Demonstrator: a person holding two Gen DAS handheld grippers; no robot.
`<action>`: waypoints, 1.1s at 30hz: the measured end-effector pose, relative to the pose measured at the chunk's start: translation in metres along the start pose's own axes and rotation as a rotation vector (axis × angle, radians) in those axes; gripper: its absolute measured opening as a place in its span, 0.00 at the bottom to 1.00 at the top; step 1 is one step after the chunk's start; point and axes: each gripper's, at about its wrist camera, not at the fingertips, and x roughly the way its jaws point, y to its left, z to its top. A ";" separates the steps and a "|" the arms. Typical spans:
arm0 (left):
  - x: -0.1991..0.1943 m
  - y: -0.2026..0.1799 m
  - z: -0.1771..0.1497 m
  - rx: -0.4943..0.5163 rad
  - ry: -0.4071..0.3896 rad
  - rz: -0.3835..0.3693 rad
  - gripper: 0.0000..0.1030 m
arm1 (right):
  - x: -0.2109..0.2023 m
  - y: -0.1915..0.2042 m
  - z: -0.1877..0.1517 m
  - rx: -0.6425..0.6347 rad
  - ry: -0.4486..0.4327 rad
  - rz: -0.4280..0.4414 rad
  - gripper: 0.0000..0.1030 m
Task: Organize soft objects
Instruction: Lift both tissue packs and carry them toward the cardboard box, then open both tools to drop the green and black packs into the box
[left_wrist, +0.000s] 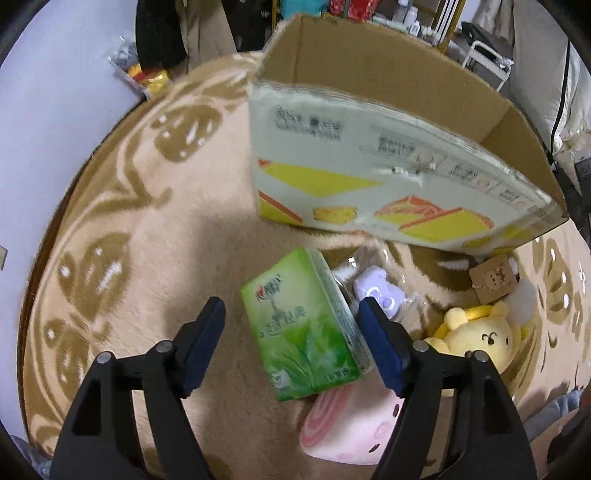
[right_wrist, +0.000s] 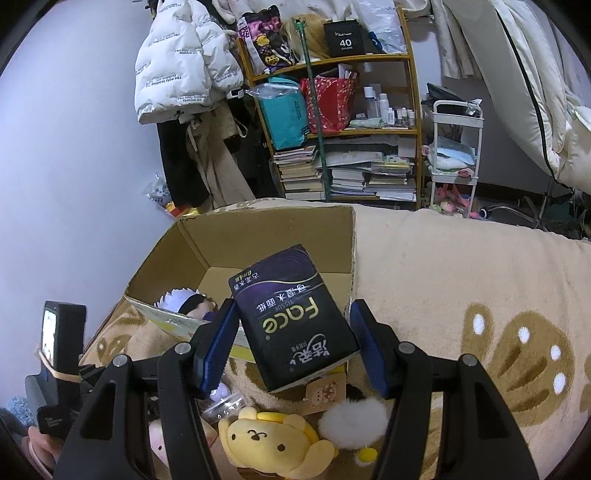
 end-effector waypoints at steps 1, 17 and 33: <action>0.002 -0.001 -0.001 0.006 0.006 0.000 0.72 | 0.001 0.000 0.000 -0.002 0.003 0.001 0.64; -0.064 0.004 -0.012 -0.007 -0.256 -0.075 0.53 | 0.008 0.013 0.004 -0.031 -0.028 0.055 0.64; -0.120 -0.019 0.034 0.083 -0.478 -0.051 0.53 | 0.028 0.011 0.011 -0.040 0.001 0.052 0.64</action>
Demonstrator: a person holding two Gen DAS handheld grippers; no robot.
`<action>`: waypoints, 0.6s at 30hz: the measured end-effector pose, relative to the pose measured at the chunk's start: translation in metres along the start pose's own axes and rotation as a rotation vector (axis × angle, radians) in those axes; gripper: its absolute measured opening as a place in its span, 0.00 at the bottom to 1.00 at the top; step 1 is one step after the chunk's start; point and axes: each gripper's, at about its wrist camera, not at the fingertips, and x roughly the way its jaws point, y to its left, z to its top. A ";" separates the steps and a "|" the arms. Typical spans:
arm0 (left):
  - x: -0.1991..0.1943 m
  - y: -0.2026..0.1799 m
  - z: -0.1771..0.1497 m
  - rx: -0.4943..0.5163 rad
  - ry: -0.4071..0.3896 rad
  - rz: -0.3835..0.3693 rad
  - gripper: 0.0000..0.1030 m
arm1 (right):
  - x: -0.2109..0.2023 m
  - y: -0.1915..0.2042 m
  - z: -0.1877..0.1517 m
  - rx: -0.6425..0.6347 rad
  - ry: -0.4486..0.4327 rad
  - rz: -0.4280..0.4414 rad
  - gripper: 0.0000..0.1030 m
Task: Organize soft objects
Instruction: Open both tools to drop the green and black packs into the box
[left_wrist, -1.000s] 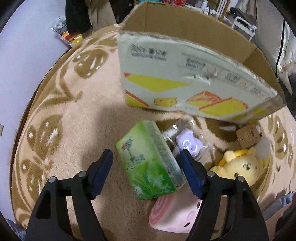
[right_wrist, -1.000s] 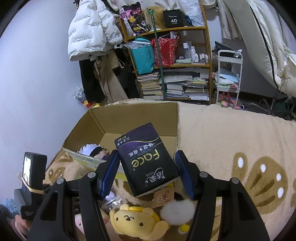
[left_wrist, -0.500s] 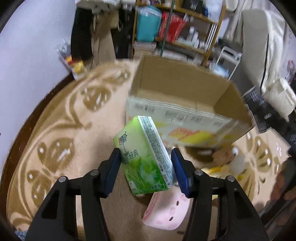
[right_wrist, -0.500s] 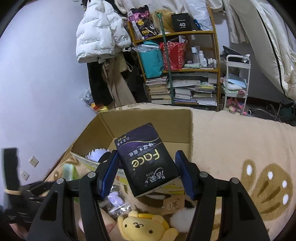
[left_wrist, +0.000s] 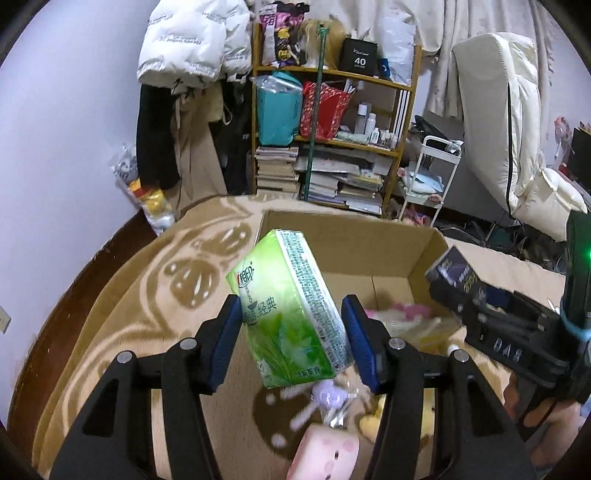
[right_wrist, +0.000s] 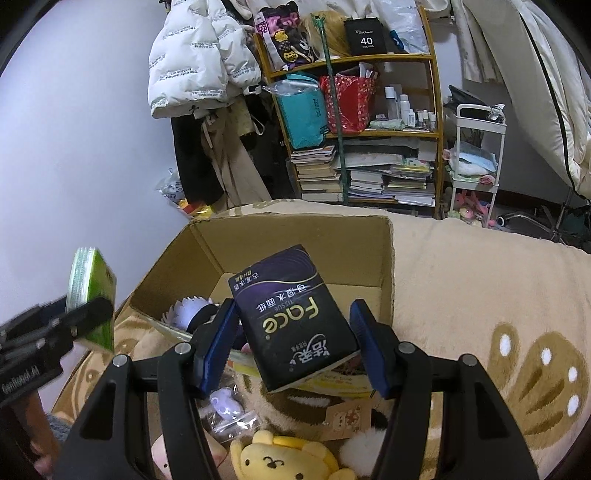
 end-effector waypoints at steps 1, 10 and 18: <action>0.004 -0.002 0.003 0.009 0.000 -0.004 0.53 | 0.002 0.000 0.000 0.000 0.001 -0.002 0.64; 0.048 -0.019 0.024 0.043 0.086 -0.069 0.54 | 0.017 -0.005 0.001 0.004 0.025 -0.004 0.65; 0.066 -0.023 0.018 0.059 0.134 -0.043 0.58 | 0.022 -0.004 -0.003 -0.048 0.058 -0.021 0.65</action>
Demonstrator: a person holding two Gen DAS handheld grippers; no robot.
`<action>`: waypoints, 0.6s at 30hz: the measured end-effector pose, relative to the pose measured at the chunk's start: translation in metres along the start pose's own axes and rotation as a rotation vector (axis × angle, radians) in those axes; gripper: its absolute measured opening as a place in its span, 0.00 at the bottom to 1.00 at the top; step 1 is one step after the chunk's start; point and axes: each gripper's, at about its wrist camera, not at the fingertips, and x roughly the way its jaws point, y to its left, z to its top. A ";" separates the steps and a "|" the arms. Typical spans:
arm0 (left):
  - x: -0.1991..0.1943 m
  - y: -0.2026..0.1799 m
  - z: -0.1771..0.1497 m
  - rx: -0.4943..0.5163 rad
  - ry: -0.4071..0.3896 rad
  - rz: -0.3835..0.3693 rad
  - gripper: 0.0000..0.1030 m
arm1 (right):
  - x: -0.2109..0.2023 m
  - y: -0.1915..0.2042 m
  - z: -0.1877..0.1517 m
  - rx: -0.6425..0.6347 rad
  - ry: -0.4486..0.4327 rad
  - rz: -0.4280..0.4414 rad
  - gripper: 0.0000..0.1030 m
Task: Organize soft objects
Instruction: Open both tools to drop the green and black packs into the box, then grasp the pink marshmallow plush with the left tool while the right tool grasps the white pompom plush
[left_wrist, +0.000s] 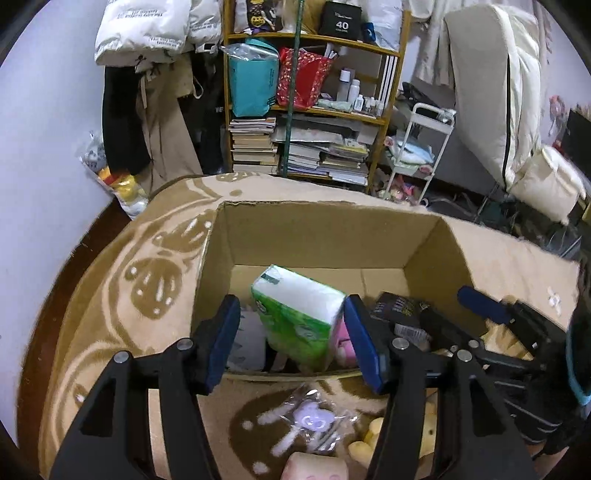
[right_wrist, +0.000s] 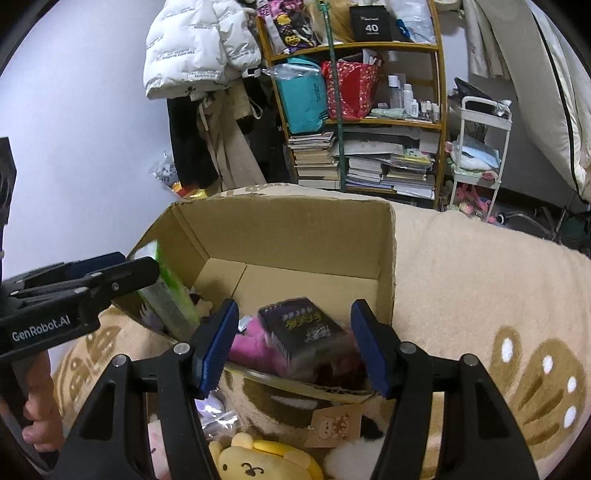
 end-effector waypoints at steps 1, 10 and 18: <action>0.000 -0.001 -0.001 0.009 -0.002 0.009 0.64 | -0.001 0.000 0.000 -0.006 -0.001 0.000 0.65; -0.022 0.021 -0.003 -0.038 -0.010 0.041 0.80 | -0.024 0.008 -0.005 -0.055 -0.027 -0.001 0.88; -0.063 0.034 -0.017 -0.035 -0.035 0.060 0.89 | -0.057 0.017 -0.008 -0.070 -0.062 -0.010 0.98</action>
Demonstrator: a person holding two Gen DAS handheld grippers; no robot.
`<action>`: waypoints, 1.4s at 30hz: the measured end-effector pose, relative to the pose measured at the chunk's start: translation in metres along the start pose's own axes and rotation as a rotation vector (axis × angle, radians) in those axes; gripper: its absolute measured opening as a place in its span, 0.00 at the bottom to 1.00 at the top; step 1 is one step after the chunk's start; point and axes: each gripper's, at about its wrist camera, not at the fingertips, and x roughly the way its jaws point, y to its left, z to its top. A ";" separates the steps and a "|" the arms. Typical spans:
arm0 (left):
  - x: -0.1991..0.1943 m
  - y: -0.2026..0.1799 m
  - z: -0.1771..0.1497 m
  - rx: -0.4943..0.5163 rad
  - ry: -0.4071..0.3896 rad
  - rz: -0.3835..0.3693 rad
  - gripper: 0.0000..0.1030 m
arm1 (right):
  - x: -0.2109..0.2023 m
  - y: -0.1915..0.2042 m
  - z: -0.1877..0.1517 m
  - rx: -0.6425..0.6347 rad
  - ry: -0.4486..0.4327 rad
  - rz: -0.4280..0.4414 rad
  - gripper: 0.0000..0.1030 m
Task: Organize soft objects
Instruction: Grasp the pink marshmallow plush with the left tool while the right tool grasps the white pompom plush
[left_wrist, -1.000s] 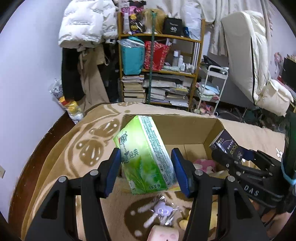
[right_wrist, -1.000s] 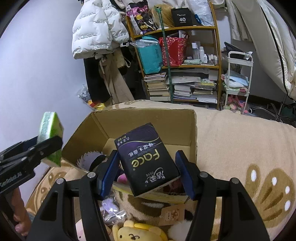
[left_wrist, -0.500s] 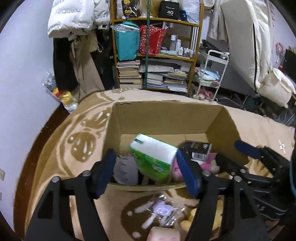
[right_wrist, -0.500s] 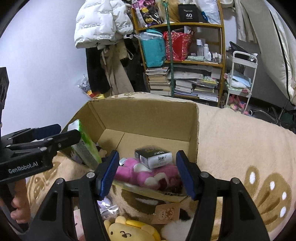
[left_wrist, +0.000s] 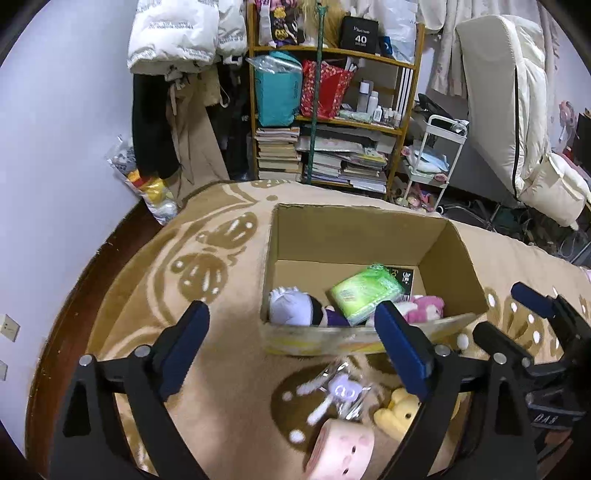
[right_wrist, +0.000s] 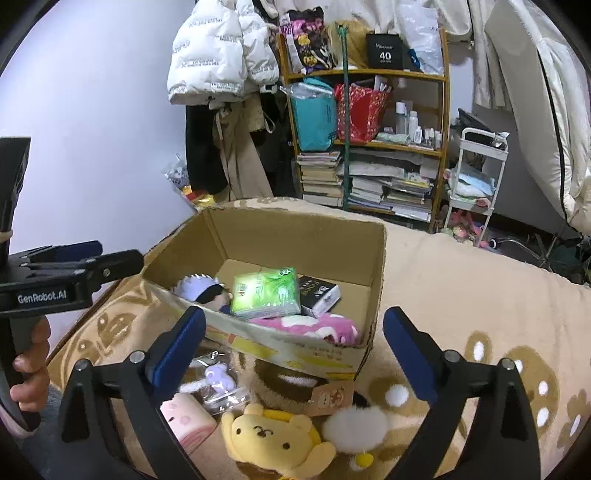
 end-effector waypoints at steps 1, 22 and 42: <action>-0.005 0.001 -0.002 0.002 -0.002 0.004 0.91 | -0.004 0.001 -0.001 -0.002 -0.001 -0.002 0.98; -0.049 -0.005 -0.076 0.030 0.036 -0.011 0.92 | -0.050 0.003 -0.050 0.088 0.028 0.035 1.00; -0.009 -0.028 -0.104 0.108 0.175 -0.016 0.92 | -0.029 -0.011 -0.068 0.113 0.114 -0.013 1.00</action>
